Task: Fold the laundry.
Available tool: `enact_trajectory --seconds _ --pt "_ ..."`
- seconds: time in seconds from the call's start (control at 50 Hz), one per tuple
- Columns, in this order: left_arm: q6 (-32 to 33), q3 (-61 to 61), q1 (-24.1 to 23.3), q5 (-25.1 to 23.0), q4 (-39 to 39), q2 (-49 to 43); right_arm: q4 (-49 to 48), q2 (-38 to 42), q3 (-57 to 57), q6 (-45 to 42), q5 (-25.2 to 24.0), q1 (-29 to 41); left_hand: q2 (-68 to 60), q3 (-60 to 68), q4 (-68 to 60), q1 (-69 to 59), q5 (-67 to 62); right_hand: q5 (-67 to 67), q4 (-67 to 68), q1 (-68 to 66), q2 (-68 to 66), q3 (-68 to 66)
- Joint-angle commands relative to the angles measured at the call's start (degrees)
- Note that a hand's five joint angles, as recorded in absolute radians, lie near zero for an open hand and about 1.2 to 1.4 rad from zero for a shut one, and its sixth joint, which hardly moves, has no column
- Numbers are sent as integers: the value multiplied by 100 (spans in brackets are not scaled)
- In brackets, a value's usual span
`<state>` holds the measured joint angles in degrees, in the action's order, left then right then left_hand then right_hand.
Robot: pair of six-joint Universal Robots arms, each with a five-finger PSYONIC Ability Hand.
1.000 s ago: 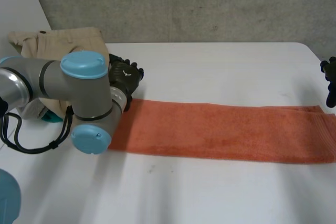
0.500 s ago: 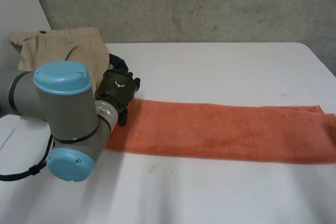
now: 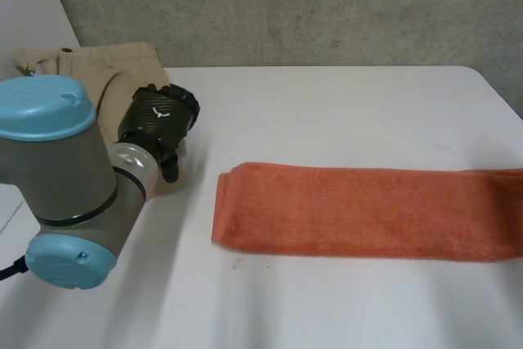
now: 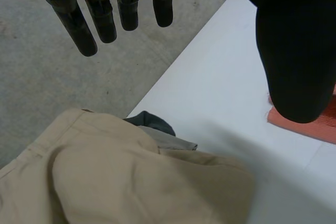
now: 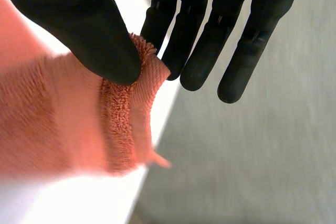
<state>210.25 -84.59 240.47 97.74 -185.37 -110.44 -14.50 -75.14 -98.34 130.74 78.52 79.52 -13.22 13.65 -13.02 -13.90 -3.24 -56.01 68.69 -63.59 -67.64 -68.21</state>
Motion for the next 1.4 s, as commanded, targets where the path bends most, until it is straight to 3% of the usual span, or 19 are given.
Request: enact_trajectory --seconds 0.02,0.1,0.16,0.22,0.32,0.36,0.38,0.42,0.56,0.66,0.76,0.8,0.86,0.9,1.04,1.12,1.2,1.34,1.4 --pt "-176 -136 61 -1 1 225 -931 -308 -27 479 -82 2618 81 -125 62 150 84 -1399 1131 -1641 -1236 -1179" --pt "-300 -207 62 -10 1 277 -1414 24 34 461 -293 3805 98 -142 78 166 101 -1399 1131 -1641 -1236 -1179" --pt "-309 -251 62 -10 1 286 -1617 797 210 339 -495 4658 115 -159 95 183 118 -1399 1131 -1641 -1236 -1179" --pt "-318 -295 70 -10 -8 269 -1574 1473 447 190 -548 5229 115 -159 95 183 118 -1399 1131 -1641 -1236 -1179" --pt "-318 -312 79 -10 -60 216 -1363 2082 650 -39 -382 5478 132 -175 112 200 134 -1399 1131 -1641 -1236 -1179" --pt "-318 -312 70 -10 -104 207 -1292 2091 641 -22 -364 5460 132 -175 112 200 134 766 -1034 525 929 986" --pt "-318 -304 70 -10 -113 207 -1275 2013 563 30 -311 5451 132 -175 112 200 134 3696 -3964 3454 3859 3916" --pt "-318 -251 27 -10 -140 199 -1283 1864 483 144 -232 5451 132 -175 112 200 134 5601 -5869 5359 5764 5821" --pt "-309 -32 -88 -19 -184 164 -880 528 -61 1295 331 4495 149 -192 129 217 151 5601 -5869 5359 5764 5821" --pt "-300 144 -386 -10 -201 14 -151 342 -448 1841 348 3835 149 -192 129 217 151 5601 -5869 5359 5764 5821" --pt "-318 188 -527 -10 -210 -161 88 351 -1028 1649 340 2974 149 -192 129 217 151 5562 -5830 5320 5724 5781" --pt "-318 171 -536 -10 -210 -206 70 395 -1169 1464 305 2754 166 -209 146 234 168 4673 -4941 4431 4835 4892" --pt "-318 145 -545 -10 -210 -215 44 439 -1257 946 418 2463 165 -209 146 234 168 2137 -2406 1896 2300 2357" --pt "-318 127 -545 -10 -210 -215 -87 448 -1231 613 576 2376 149 -192 129 217 151 -1376 1108 -1618 -1214 -1157" --pt "-326 74 -545 -1 -201 -136 -1028 360 -775 391 1446 2647 149 -192 129 217 151 -1399 1131 -1641 -1236 -1179" --pt "-318 22 -519 8 -201 -13 -1116 369 -353 443 1377 3779 132 -175 112 200 134 -1399 1131 -1641 -1236 -1179" --pt "-326 -5 -475 16 -201 84 -1143 578 -71 540 1036 4956 149 -192 129 217 151 -1399 1131 -1641 -1236 -1179" --pt "-353 -137 -316 17 -201 119 -1108 1115 -132 628 59 5416 115 -159 95 183 118 -1399 1131 -1641 -1236 -1179" --pt "-519 -111 -343 17 -227 119 -1178 1089 -281 1031 -196 5416 48 -92 28 116 51 138 -406 -104 301 358"
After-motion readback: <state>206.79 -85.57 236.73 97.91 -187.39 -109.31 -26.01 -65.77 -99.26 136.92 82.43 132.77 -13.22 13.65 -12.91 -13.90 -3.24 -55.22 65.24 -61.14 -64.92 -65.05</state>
